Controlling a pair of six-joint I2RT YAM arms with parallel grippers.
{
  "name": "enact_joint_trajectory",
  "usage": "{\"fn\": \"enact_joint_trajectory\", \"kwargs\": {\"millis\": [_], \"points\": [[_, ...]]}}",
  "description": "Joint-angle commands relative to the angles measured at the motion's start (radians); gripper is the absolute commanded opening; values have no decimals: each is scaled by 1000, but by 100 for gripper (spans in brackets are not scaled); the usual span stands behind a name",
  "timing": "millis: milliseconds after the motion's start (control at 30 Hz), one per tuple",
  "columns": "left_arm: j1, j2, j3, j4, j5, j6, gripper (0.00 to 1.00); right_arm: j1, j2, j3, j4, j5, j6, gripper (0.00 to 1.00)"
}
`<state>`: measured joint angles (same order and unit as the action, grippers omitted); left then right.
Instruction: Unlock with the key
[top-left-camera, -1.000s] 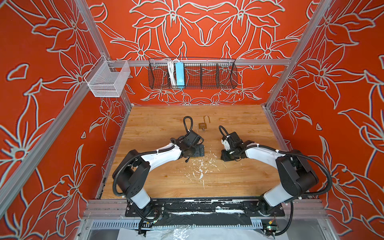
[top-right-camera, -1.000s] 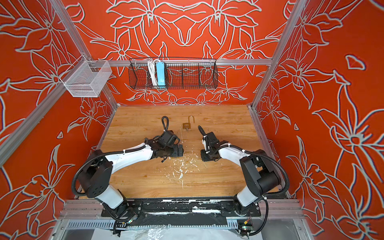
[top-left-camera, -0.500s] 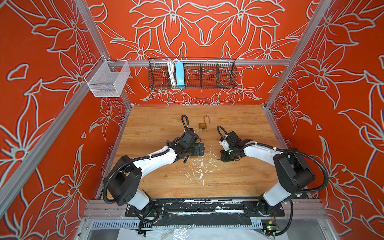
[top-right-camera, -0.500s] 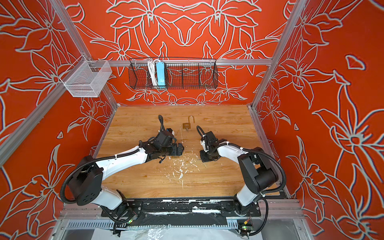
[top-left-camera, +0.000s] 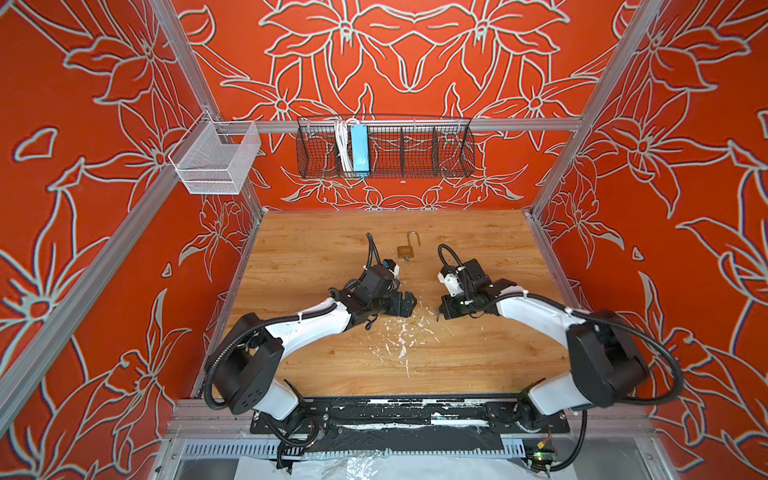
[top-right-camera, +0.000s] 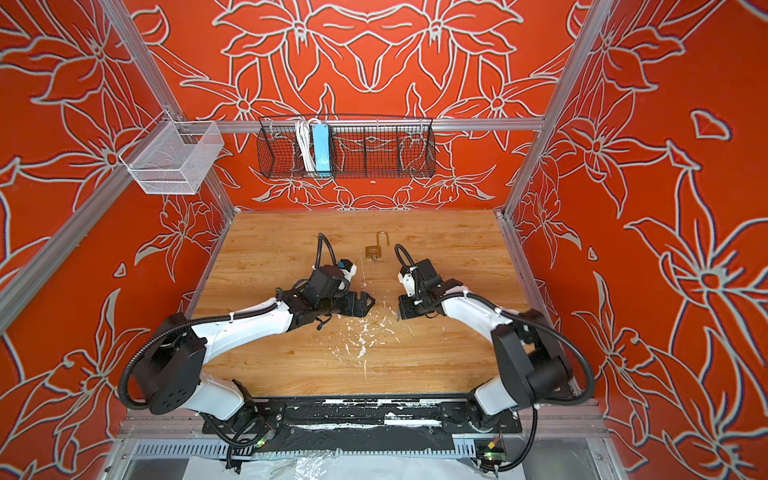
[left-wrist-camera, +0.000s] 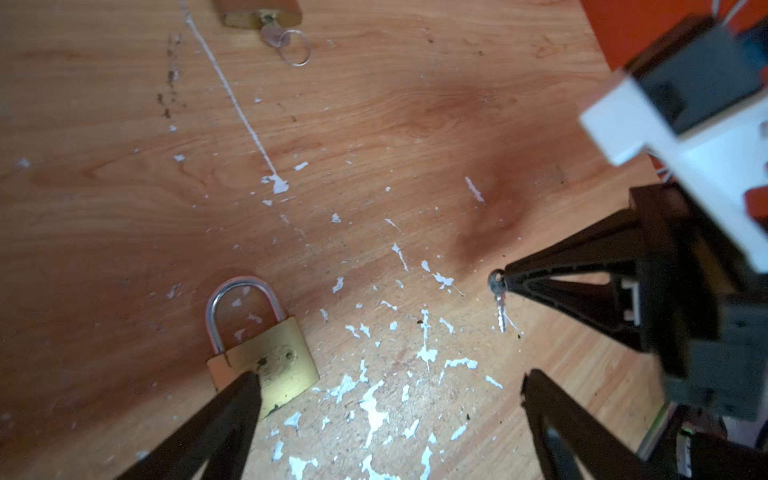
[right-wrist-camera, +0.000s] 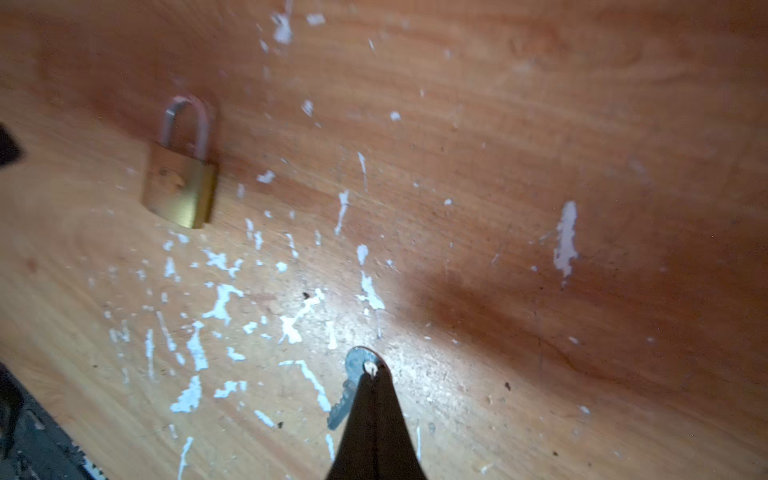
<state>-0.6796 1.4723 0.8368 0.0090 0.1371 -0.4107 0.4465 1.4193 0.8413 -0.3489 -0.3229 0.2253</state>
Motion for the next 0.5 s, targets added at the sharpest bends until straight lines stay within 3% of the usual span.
{"fn": "enact_joint_trajectory", "kwargs": {"millis": [0, 233, 367, 467], "points": [[5, -74, -58, 196, 78, 109, 94, 2, -105, 12, 52, -15, -12, 0], [5, -181, -307, 649, 154, 190, 80, 4, -143, 75, 184, -123, -24, 0], [5, -169, -339, 740, 237, 256, 78, 6, -194, -63, 449, -138, -8, 0], [5, -119, -342, 809, 301, 246, 69, 16, -261, -200, 646, -143, 14, 0]]}}
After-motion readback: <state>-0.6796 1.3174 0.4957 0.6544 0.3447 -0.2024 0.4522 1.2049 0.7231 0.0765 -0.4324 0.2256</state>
